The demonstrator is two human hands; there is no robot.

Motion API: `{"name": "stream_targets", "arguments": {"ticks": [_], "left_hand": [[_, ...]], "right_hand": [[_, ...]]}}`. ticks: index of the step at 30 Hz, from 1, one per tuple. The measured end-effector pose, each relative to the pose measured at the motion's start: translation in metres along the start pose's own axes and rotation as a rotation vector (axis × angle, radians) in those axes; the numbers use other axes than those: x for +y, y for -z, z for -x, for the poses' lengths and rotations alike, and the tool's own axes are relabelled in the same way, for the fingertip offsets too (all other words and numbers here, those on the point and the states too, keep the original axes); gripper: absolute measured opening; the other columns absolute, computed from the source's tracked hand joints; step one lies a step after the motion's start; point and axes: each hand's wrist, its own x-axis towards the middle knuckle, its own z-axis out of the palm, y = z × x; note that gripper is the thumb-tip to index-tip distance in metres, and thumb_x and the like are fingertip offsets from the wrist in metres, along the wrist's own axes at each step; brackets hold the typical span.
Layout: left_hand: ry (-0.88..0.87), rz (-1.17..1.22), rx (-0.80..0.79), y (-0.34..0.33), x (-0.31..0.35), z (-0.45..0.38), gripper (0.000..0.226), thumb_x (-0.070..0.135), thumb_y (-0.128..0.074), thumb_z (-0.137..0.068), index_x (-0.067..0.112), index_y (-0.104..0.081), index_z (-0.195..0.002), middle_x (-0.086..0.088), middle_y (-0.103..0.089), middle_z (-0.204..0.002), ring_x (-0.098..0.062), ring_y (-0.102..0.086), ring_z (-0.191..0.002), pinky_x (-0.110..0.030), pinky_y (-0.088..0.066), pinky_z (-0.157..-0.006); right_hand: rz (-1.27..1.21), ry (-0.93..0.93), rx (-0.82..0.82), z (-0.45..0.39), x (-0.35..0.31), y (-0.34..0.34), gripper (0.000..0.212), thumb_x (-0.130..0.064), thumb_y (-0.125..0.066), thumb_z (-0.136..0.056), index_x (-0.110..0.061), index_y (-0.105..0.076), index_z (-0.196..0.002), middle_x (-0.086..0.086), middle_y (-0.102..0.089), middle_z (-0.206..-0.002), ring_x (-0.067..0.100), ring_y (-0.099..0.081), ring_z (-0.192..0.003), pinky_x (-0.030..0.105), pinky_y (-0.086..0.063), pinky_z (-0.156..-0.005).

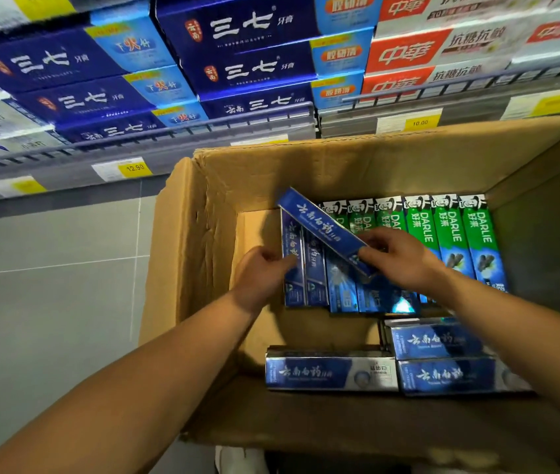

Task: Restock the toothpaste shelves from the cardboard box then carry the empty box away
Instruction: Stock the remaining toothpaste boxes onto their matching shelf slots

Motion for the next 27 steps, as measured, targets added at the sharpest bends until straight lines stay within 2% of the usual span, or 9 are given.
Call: {"name": "stream_targets", "arguments": {"ticks": [2,5,8,11,15,19,21,24,27], "left_hand": [[0.024,-0.053,-0.034,-0.007,-0.012,-0.001,0.039,0.026,-0.068,-0.089,0.011,-0.054,-0.122,-0.001,-0.063,-0.109,-0.013,-0.062,-0.09,-0.028,-0.053,-0.074],[-0.017,-0.166,0.003,-0.02,-0.024,-0.004,0.045,0.025,-0.074,-0.084,0.014,-0.056,-0.123,-0.006,-0.066,-0.12,-0.021,-0.064,-0.105,-0.04,-0.053,-0.092],[-0.076,-0.303,0.063,-0.03,-0.025,-0.007,0.049,0.017,-0.078,-0.08,0.01,-0.056,-0.123,-0.007,-0.065,-0.121,-0.023,-0.062,-0.107,-0.03,-0.048,-0.084],[-0.055,-0.356,0.159,-0.036,-0.023,-0.009,0.055,0.016,-0.082,-0.074,0.007,-0.055,-0.121,-0.009,-0.065,-0.12,-0.026,-0.063,-0.105,-0.027,-0.045,-0.077],[-0.051,-0.3,0.214,-0.041,-0.029,-0.008,0.062,0.019,-0.084,-0.072,0.009,-0.051,-0.123,-0.008,-0.063,-0.122,-0.027,-0.061,-0.108,-0.034,-0.048,-0.085],[-0.045,-0.175,0.222,-0.036,-0.033,-0.007,0.068,0.015,-0.086,-0.068,0.012,-0.049,-0.125,-0.005,-0.064,-0.119,-0.024,-0.062,-0.107,-0.041,-0.051,-0.093],[-0.035,-0.091,0.194,-0.031,-0.032,-0.004,0.068,0.013,-0.085,-0.069,0.015,-0.048,-0.126,0.002,-0.063,-0.113,-0.02,-0.063,-0.105,-0.047,-0.054,-0.091],[-0.008,-0.011,0.147,-0.017,-0.022,0.008,0.067,0.012,-0.081,-0.073,0.019,-0.048,-0.131,0.005,-0.062,-0.11,-0.02,-0.063,-0.104,-0.048,-0.055,-0.089],[0.092,0.014,0.14,0.002,0.003,0.035,0.061,0.015,-0.076,-0.08,0.018,-0.05,-0.135,-0.002,-0.063,-0.117,-0.024,-0.062,-0.106,-0.047,-0.053,-0.093]], "right_hand": [[-0.016,-0.023,0.022,0.003,0.011,0.004,0.015,-0.021,-0.06,-0.093,-0.019,-0.067,-0.107,0.001,-0.07,-0.095,0.018,-0.065,-0.088,0.031,-0.049,-0.072],[-0.022,-0.053,0.041,0.01,0.019,0.008,0.016,-0.023,-0.06,-0.094,-0.018,-0.066,-0.108,0.002,-0.069,-0.093,0.02,-0.065,-0.087,0.033,-0.049,-0.07],[-0.009,-0.082,0.042,0.011,0.023,0.008,0.019,-0.025,-0.059,-0.094,-0.016,-0.065,-0.11,0.004,-0.07,-0.096,0.021,-0.065,-0.087,0.039,-0.053,-0.077],[-0.014,-0.09,0.04,0.01,0.024,0.004,0.021,-0.026,-0.059,-0.094,-0.016,-0.064,-0.111,0.005,-0.071,-0.095,0.022,-0.067,-0.084,0.04,-0.056,-0.075],[-0.015,-0.075,0.046,0.008,0.026,-0.001,0.021,-0.025,-0.06,-0.095,-0.013,-0.063,-0.112,0.005,-0.07,-0.095,0.018,-0.067,-0.081,0.027,-0.052,-0.063],[0.003,-0.065,0.043,0.004,0.024,-0.003,0.024,-0.026,-0.06,-0.095,-0.012,-0.062,-0.115,0.004,-0.07,-0.097,0.017,-0.067,-0.082,0.025,-0.053,-0.063],[0.05,-0.03,0.08,0.005,0.022,-0.003,0.027,-0.028,-0.062,-0.093,-0.012,-0.063,-0.115,0.004,-0.07,-0.098,0.016,-0.065,-0.082,0.02,-0.046,-0.059],[0.083,0.01,0.148,0.015,0.011,-0.001,0.029,-0.024,-0.064,-0.092,-0.01,-0.064,-0.117,0.006,-0.071,-0.099,0.02,-0.064,-0.083,0.027,-0.05,-0.066],[0.063,-0.083,0.202,0.037,-0.012,0.005,0.03,-0.023,-0.063,-0.092,-0.015,-0.062,-0.121,0.002,-0.069,-0.102,0.021,-0.063,-0.088,0.032,-0.052,-0.077]]}}
